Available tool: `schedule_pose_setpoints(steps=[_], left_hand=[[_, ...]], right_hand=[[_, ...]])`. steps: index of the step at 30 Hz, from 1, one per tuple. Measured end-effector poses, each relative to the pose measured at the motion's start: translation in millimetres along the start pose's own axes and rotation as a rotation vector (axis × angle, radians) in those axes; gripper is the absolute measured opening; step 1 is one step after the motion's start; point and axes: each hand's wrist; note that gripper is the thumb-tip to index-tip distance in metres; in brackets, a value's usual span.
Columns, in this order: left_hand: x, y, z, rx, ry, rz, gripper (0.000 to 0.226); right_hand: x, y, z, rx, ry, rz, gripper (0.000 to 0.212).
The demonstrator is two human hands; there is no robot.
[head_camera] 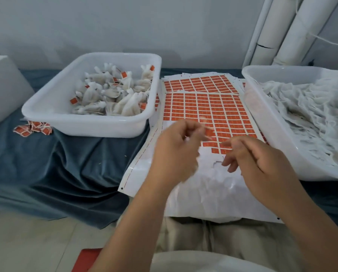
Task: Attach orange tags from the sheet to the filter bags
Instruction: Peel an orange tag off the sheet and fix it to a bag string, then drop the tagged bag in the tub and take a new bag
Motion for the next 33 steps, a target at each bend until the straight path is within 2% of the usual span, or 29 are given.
schedule_pose_setpoints(steps=[5, 7, 14, 17, 20, 23, 25, 29, 33], left_hand=[[24, -52, -64, 0.4, 0.135, 0.157, 0.011], [31, -77, -90, 0.449, 0.121, 0.203, 0.012], [18, -174, -143, 0.303, -0.202, 0.157, 0.016], [0, -196, -148, 0.173, -0.33, 0.01, 0.015], [-14, -200, -151, -0.042, -0.495, -0.165, 0.018], [-16, -195, -148, -0.085, -0.4, -0.244, 0.023], [-11, -193, -145, -0.028, -0.344, -0.219, 0.024], [9, -180, -135, 0.089, -0.571, -0.024, 0.024], [40, -134, -99, 0.146, -0.507, 0.184, 0.022]], right_hand=[[3, -1, -8, -0.036, -0.049, 0.037, 0.04], [4, -1, -8, -0.054, -0.043, 0.044, 0.04], [4, -1, -5, -0.099, 0.002, 0.05, 0.045], [7, -2, -7, -0.1, 0.031, 0.052, 0.049], [9, -3, -12, -0.088, 0.049, 0.052, 0.052], [7, -4, -20, -0.062, 0.069, 0.038, 0.044], [4, -5, -26, -0.048, 0.082, 0.017, 0.038], [2, -8, -41, -0.008, 0.1, -0.006, 0.029], [11, -15, -68, 0.168, 0.085, -0.004, 0.021]])
Point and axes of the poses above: each hand's wrist, its own y-axis away from the middle knuckle, its own z-axis out of the palm, x = y × z, and after that the axes turned 5 degrees about z, right-handed
